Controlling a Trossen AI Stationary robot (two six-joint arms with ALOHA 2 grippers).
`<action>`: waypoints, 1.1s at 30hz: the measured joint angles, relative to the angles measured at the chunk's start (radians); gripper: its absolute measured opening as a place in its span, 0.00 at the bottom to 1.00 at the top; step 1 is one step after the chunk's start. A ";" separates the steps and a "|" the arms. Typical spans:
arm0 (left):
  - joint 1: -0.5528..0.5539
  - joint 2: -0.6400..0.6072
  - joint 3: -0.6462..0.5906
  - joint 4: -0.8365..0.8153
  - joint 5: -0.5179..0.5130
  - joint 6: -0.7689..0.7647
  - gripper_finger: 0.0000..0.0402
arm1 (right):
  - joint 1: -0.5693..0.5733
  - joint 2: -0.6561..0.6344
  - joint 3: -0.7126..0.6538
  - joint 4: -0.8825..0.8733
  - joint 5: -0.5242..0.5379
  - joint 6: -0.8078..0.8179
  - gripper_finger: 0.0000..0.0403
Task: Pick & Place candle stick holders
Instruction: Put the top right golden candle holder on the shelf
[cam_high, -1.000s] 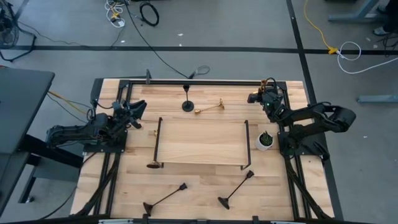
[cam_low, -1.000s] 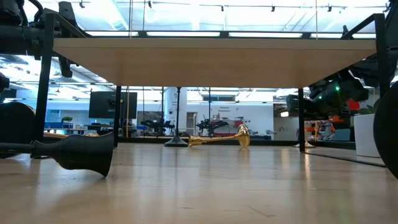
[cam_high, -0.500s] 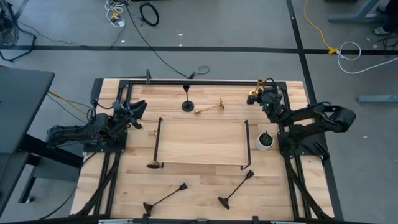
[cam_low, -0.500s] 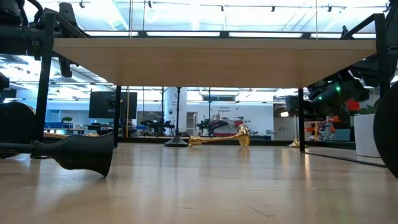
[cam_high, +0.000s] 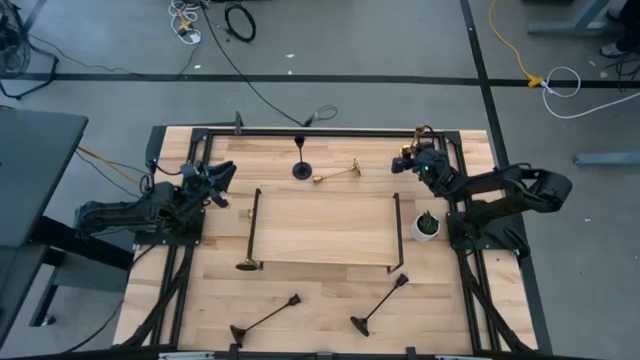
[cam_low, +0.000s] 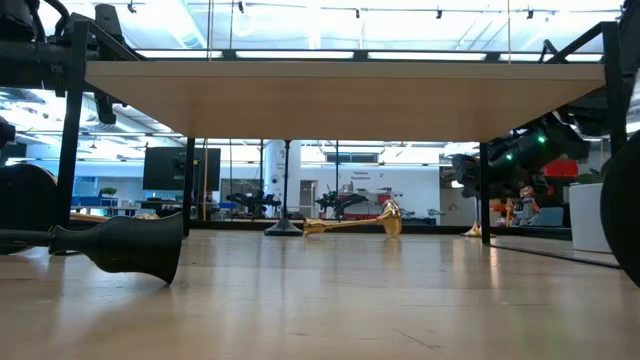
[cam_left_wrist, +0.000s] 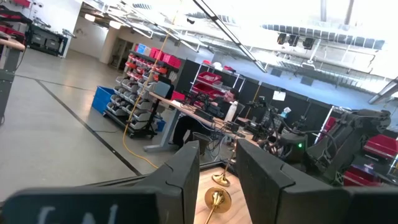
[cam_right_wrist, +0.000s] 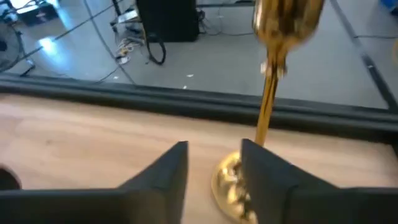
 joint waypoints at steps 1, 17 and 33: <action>0.000 0.000 0.000 0.000 0.000 0.000 0.27 | 0.000 0.000 0.016 -0.019 0.012 -0.001 0.46; 0.000 0.000 0.000 -0.015 0.000 0.001 0.27 | -0.013 0.000 0.201 -0.370 0.214 0.130 0.59; 0.000 0.000 0.000 -0.015 0.000 0.003 0.27 | -0.066 0.093 0.308 -0.391 0.144 0.147 0.46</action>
